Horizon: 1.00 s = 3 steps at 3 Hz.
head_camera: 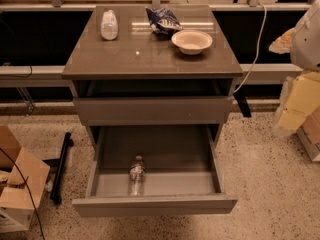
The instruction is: Pick water bottle from middle drawer and place on counter
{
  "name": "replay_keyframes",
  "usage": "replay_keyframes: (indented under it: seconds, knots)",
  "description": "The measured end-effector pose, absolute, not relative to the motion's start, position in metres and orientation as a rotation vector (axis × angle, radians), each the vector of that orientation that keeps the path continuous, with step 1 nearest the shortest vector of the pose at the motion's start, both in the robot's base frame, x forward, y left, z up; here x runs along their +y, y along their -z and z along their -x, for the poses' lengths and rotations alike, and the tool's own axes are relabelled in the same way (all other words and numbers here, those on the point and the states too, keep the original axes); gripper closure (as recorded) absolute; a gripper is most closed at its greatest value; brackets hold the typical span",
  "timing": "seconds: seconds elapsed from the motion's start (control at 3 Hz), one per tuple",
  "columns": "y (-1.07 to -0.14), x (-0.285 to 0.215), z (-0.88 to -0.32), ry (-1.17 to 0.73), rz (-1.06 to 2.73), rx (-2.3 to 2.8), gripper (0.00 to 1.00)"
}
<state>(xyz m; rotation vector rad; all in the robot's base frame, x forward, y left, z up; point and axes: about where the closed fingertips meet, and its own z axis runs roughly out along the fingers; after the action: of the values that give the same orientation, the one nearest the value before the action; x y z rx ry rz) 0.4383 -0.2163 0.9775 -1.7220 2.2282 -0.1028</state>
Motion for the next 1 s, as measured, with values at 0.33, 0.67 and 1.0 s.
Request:
replay_keyframes:
  seconds: [0.33, 0.67, 1.0]
  knots:
    - [-0.977, -0.216, -0.438, 0.103, 1.722, 2.228, 0.0]
    - [-0.958, -0.19, -0.455, 0.061, 1.592, 2.286, 0.0]
    - [-0.924, -0.166, -0.477, -0.021, 1.411, 2.394, 0.0]
